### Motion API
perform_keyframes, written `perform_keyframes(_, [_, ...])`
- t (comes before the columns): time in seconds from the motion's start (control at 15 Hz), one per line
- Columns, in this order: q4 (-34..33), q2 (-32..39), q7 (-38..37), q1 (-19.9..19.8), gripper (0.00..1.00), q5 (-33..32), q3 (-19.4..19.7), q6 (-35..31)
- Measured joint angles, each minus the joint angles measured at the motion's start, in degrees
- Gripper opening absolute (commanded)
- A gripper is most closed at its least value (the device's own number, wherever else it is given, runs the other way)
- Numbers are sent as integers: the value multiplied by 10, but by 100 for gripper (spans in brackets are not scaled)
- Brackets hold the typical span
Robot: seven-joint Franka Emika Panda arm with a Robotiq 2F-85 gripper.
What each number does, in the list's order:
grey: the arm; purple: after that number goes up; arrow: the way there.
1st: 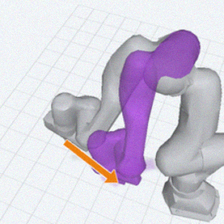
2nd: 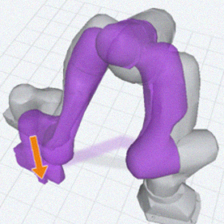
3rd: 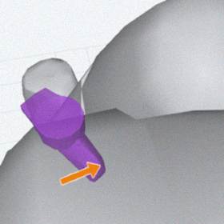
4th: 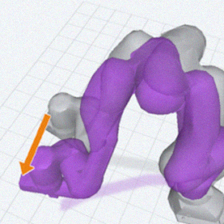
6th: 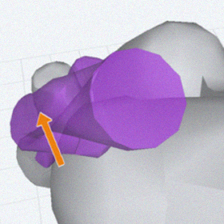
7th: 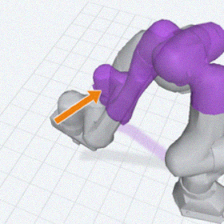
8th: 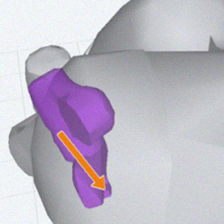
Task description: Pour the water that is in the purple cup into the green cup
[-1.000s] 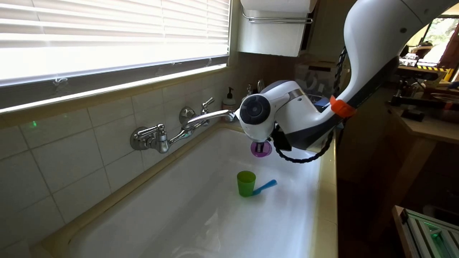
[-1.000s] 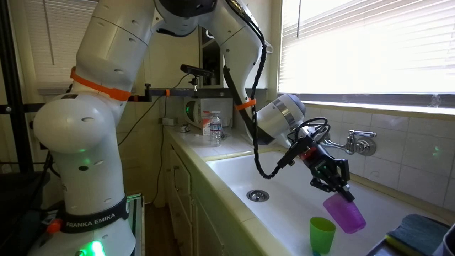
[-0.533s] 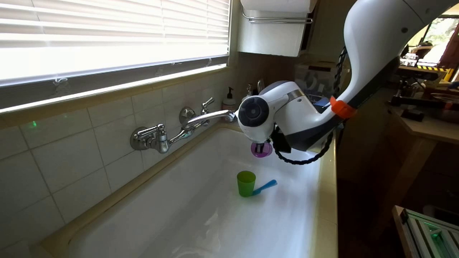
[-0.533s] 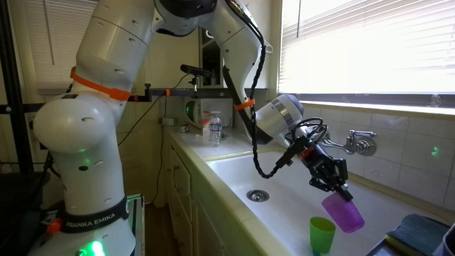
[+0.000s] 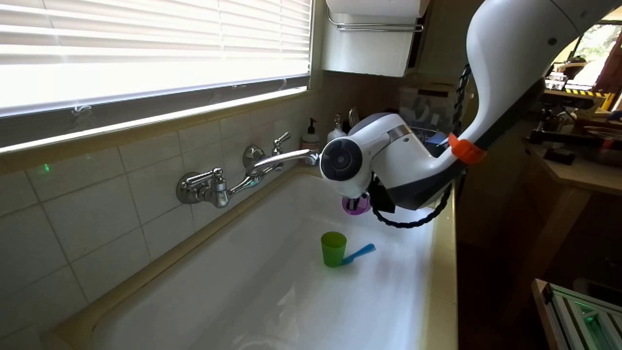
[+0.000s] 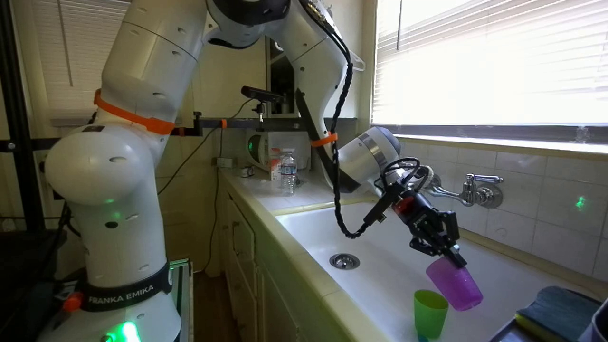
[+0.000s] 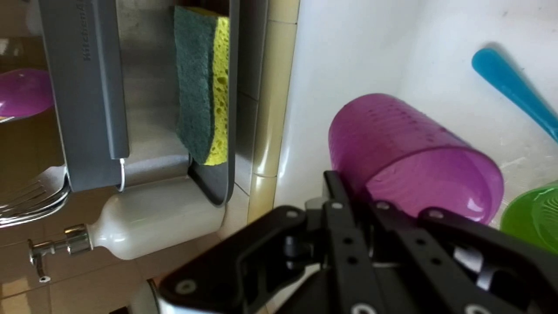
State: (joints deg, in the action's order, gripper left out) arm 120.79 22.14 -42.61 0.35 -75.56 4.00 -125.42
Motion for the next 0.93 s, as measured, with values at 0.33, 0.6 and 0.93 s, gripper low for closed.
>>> perform_keyframes(0.33, [6,3,-10,14,1,-7,-20,21])
perform_keyframes(0.6, [6,5,-10,28,1,-8,-32,44])
perform_keyframes(0.93, [6,11,-10,32,1,-15,-33,67])
